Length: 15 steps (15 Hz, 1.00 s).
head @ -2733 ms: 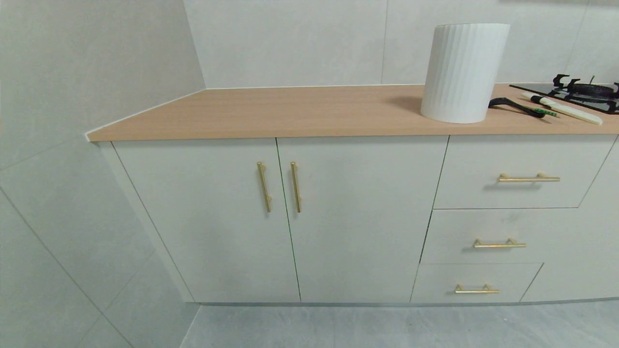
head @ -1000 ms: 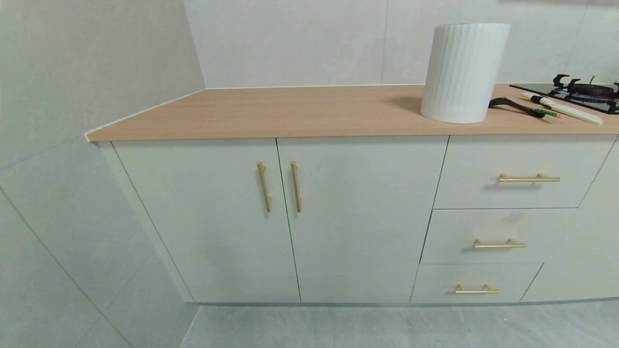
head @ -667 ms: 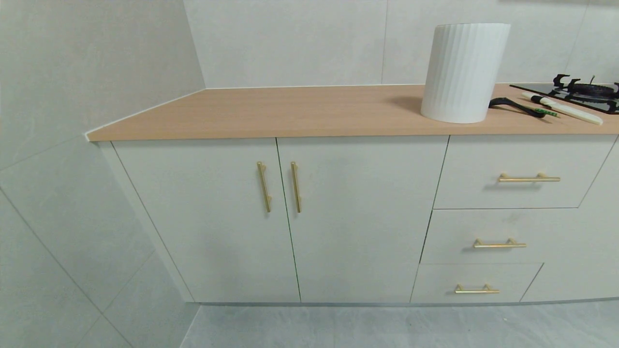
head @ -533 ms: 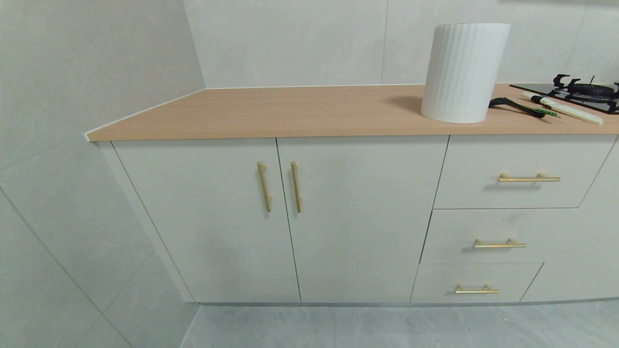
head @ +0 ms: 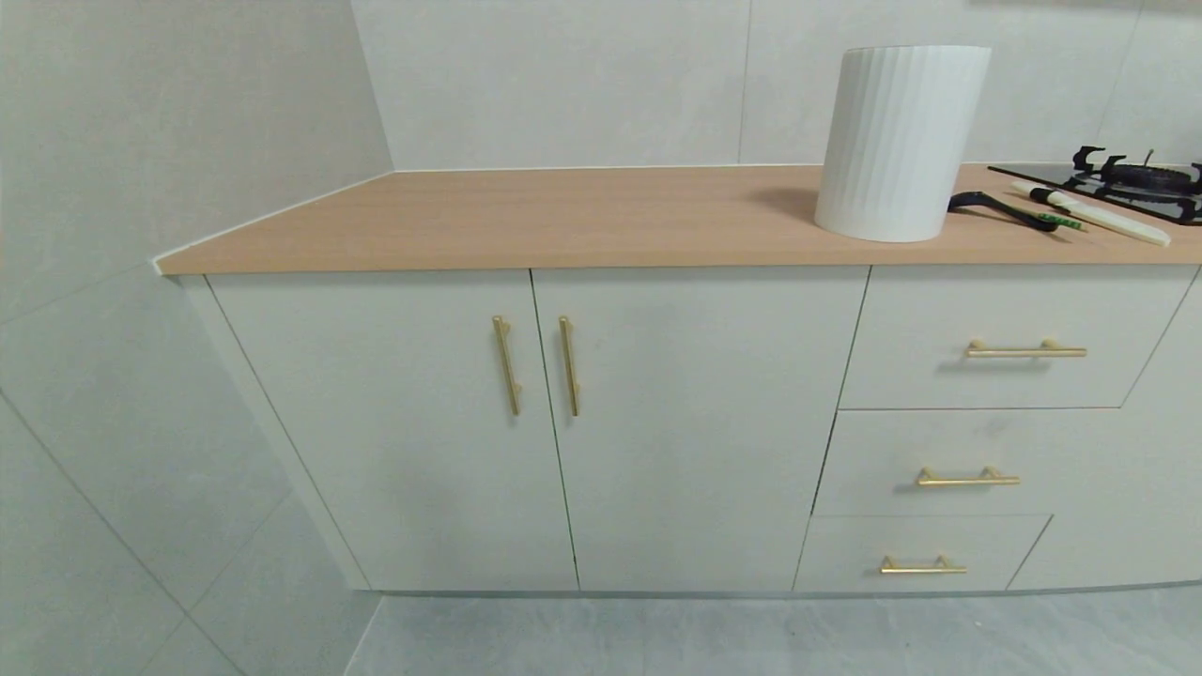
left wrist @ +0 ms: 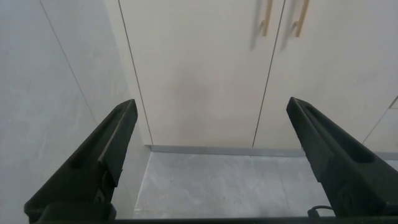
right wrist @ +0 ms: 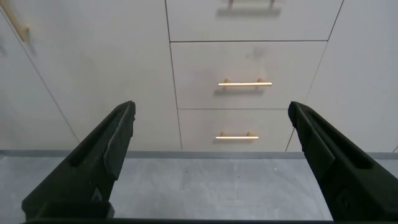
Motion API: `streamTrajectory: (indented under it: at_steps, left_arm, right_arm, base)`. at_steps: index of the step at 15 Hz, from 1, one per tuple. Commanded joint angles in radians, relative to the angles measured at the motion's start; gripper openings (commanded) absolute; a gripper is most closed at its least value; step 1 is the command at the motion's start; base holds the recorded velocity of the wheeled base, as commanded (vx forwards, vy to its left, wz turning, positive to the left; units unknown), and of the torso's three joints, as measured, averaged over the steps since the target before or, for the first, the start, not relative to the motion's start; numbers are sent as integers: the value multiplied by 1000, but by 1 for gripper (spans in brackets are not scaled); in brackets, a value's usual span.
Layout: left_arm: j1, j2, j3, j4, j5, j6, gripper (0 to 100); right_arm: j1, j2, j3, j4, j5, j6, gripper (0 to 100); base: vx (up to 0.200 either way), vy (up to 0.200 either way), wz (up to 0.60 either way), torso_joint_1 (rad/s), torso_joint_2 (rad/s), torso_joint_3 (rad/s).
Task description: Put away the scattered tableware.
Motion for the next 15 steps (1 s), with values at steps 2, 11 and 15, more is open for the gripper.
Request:
streamTrajectory:
  at_steps: [2,11,15]
  left_arm:
    - [1,2,0,-1,0,-1,100]
    - [1,2,0,-1,0,-1,100]
    - [1,2,0,-1,0,-1,100]
  right_arm:
    - [2,2,0,0,0,0,100]
    - [2,2,0,0,0,2,100]
    - [2,2,0,-1,0,2,100]
  base:
    - [0,-200,0,2,2,5]
    - [0,-200,0,4,3,3]
    - [0,0,0,0,0,0]
